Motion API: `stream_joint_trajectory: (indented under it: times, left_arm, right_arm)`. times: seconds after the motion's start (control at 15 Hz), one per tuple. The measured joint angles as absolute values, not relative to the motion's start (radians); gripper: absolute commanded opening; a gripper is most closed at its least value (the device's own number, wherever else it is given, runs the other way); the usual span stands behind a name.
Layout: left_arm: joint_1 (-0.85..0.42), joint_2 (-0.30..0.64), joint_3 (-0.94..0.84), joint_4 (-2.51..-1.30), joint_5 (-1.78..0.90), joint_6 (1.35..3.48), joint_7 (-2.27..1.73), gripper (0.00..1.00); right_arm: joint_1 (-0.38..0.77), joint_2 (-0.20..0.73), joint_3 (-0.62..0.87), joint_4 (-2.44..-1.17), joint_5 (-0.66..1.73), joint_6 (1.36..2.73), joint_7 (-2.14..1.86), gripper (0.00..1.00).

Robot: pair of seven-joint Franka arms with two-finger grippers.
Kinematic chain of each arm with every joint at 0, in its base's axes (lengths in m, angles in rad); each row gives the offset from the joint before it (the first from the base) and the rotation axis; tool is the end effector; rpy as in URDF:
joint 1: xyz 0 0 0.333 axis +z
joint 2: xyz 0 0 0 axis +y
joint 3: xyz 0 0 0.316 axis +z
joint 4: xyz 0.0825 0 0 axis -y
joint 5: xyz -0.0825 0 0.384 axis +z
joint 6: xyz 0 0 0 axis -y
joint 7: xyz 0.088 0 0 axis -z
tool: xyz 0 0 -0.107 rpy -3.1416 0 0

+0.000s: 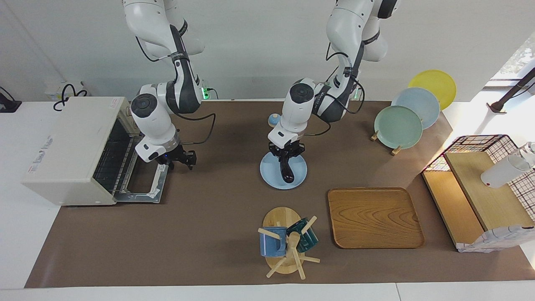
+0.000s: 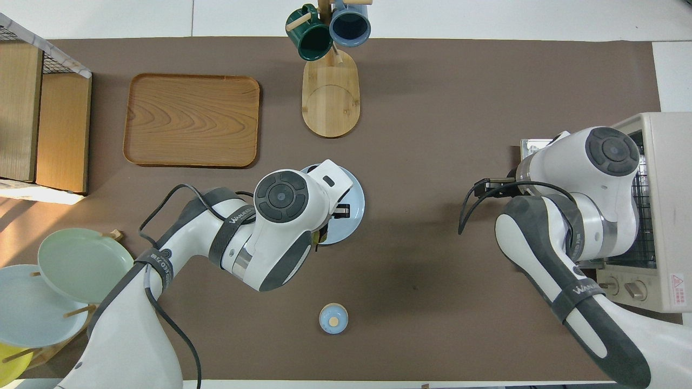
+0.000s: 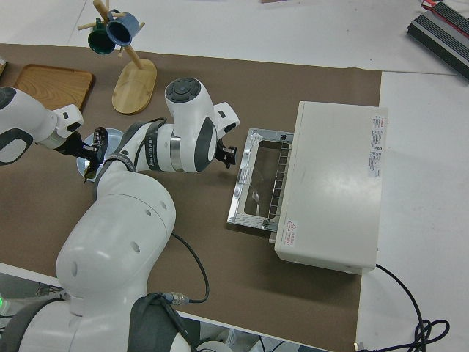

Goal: Put eggplant into oven

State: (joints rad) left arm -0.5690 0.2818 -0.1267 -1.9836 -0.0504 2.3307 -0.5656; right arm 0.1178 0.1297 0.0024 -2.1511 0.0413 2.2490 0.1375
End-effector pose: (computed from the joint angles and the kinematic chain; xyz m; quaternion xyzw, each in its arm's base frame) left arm 0.4694 -0.3892 0.3315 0.9978 -0.0452 0.0056 0.0491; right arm 0.5481 0.0674 0.3382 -0.9995 0.0219 0.0178 0.0138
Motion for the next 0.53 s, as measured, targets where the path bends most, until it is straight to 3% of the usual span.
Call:
stream_joint_trajectory:
  times: [0.07,0.13,0.53]
  left_arm:
    - [-0.568,0.28,-0.125,-1.984,-0.05,2.331,-0.566,0.86]
    - [-0.567,0.279,-0.123,-1.984,-0.05,2.331,-0.566,1.0]
    - [-0.496,0.256,-0.114,-1.949,-0.05,2.229,-0.532,1.0]
  right_arm:
    - [0.123,0.128,0.002,-2.15,0.041,2.249,0.137,1.0]
    - [0.126,0.128,0.003,-2.147,0.041,2.249,0.137,1.0]
    - [0.165,0.128,0.004,-2.12,0.041,2.249,0.136,1.0]
